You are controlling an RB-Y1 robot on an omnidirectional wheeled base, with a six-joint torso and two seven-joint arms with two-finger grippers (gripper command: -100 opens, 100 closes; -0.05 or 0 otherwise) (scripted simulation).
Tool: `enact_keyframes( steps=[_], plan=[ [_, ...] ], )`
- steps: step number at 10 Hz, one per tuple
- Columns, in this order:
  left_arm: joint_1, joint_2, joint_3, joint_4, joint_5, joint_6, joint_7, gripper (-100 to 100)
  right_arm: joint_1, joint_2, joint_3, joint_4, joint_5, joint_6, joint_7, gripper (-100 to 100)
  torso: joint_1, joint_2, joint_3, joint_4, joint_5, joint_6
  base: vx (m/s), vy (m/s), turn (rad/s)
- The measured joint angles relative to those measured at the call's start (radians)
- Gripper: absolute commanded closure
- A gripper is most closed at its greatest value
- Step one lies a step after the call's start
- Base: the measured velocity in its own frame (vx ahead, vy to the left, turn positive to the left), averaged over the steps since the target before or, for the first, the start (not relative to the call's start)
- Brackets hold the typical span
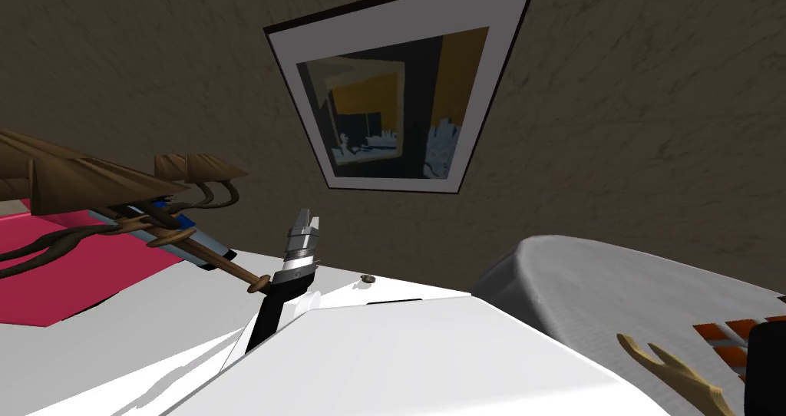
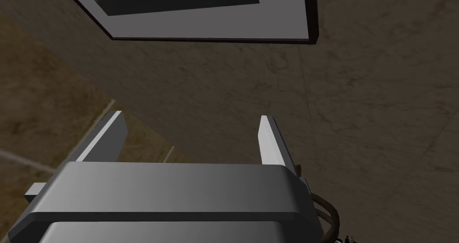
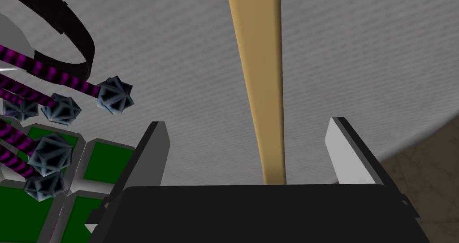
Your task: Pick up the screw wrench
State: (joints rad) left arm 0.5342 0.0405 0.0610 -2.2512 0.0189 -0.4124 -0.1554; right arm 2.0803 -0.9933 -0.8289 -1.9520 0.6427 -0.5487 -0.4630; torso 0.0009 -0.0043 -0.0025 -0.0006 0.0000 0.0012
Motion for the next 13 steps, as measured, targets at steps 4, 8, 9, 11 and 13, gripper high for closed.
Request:
enact_keyframes(
  steps=[4, 8, 9, 11, 13],
  plan=[
    [0.000, 0.000, 0.000, 0.000, 0.000, 0.000, 0.000, 0, 0.086, -0.092, -0.011, 0.019, 0.042, -0.021, -0.028, -100, 0.001, 0.000, 0.000, 0.000, 0.000, 0.001, 0.027, 0.005, 0.154],
    [0.000, 0.000, 0.000, 0.000, 0.000, 0.000, 0.000, 0, 0.171, -0.134, -0.021, 0.012, 0.064, -0.025, -0.049, 0, 0.002, 0.002, 0.001, 0.001, 0.001, 0.001, 0.015, 0.003, 0.032],
    [0.000, 0.000, 0.000, 0.000, 0.000, 0.000, 0.000, 0, 0.171, -0.134, -0.021, 0.012, 0.064, -0.025, -0.049, -100, 0.002, 0.003, 0.002, 0.001, 0.000, 0.001, 0.009, -0.001, -0.005],
    [0.000, 0.000, 0.000, 0.000, 0.000, 0.000, 0.000, 0, 0.140, -0.151, 0.016, 0.025, 0.068, -0.009, -0.043, -100, 0.001, 0.002, 0.002, 0.001, 0.000, 0.001, 0.014, -0.002, -0.006],
    [0.000, 0.000, 0.000, 0.000, 0.000, 0.000, 0.000, 0, 0.110, -0.169, 0.053, 0.038, 0.072, 0.010, -0.039, -100, 0.001, 0.002, 0.002, 0.001, 0.000, 0.001, 0.013, -0.002, -0.005]
  ],
)
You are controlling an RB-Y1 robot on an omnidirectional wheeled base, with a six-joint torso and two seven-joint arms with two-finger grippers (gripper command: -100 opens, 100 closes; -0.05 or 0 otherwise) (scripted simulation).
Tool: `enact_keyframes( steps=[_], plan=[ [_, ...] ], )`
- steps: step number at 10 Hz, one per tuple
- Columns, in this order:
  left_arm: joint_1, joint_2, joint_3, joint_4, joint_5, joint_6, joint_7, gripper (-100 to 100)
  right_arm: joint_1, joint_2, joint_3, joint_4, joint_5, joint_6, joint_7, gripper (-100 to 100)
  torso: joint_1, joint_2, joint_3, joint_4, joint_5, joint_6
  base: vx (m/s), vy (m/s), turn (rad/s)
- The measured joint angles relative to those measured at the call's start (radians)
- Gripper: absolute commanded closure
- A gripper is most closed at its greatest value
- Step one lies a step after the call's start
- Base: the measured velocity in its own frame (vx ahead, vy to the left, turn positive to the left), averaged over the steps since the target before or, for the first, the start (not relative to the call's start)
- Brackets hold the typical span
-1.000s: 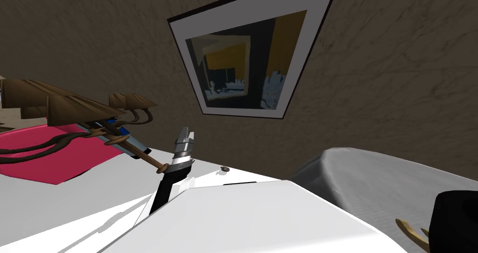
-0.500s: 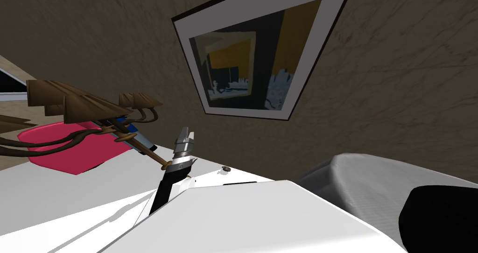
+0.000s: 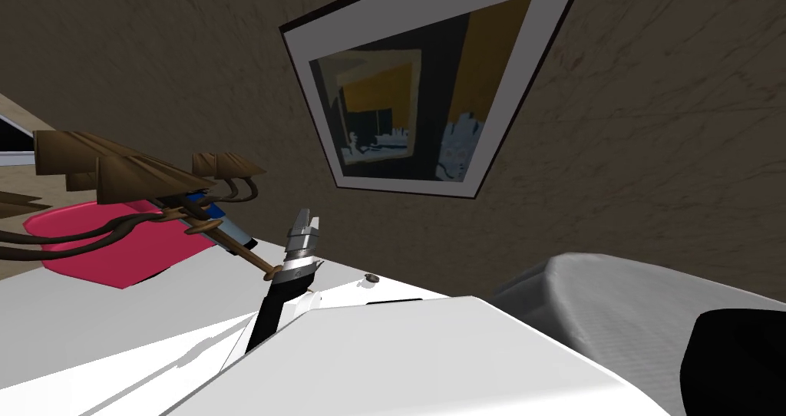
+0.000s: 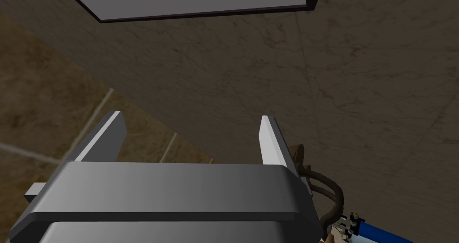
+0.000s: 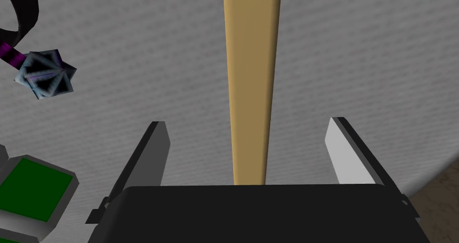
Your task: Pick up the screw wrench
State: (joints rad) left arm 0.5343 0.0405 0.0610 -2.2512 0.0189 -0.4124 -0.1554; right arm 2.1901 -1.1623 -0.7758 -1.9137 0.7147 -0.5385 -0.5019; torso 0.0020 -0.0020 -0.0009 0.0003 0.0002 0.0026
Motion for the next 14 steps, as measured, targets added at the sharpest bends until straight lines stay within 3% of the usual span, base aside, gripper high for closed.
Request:
enact_keyframes(
  steps=[1, 2, 6, 7, 8, 13, 14],
  plan=[
    [0.000, 0.000, 0.000, 0.000, 0.000, 0.000, 0.000, 0, -0.019, -0.010, 0.022, 0.009, 0.002, 0.009, 0.004, -100, 0.000, 0.000, 0.000, 0.000, 0.000, 0.000, 0.005, -0.001, -0.002],
    [0.000, 0.000, 0.000, 0.000, 0.000, 0.000, 0.000, 0, -0.020, -0.011, 0.024, 0.010, 0.002, 0.011, 0.005, 100, 0.000, 0.000, 0.000, 0.000, 0.000, 0.000, 0.000, 0.000, 0.000],
    [0.000, 0.000, 0.000, 0.000, 0.000, 0.000, 0.000, 0, -0.020, -0.011, 0.025, 0.010, 0.002, 0.010, 0.004, 100, -0.001, 0.001, 0.001, 0.000, 0.000, 0.000, 0.000, 0.000, 0.000],
    [0.000, 0.000, 0.000, 0.000, 0.000, 0.000, 0.000, 0, -0.020, -0.011, 0.025, 0.010, 0.002, 0.010, 0.004, 0, -0.001, 0.001, 0.001, 0.000, 0.000, 0.000, 0.000, 0.000, 0.000],
    [0.000, 0.000, 0.000, 0.000, 0.000, 0.000, 0.000, 0, -0.020, -0.011, 0.025, 0.010, 0.002, 0.010, 0.004, 100, -0.001, 0.001, 0.001, 0.000, 0.000, 0.000, -0.007, -0.001, 0.010],
    [0.000, 0.000, 0.000, 0.000, 0.000, 0.000, 0.000, 0, 0.050, 0.030, -0.062, -0.019, -0.008, -0.032, -0.006, 100, 0.000, 0.002, 0.001, 0.000, 0.000, 0.000, -0.013, 0.001, 0.004],
    [0.000, 0.000, 0.000, 0.000, 0.000, 0.000, 0.000, 0, 0.051, 0.030, -0.064, -0.020, -0.008, -0.033, -0.007, 0, 0.000, 0.002, 0.001, 0.001, 0.000, 0.000, 0.000, 0.000, 0.000]
  ],
)
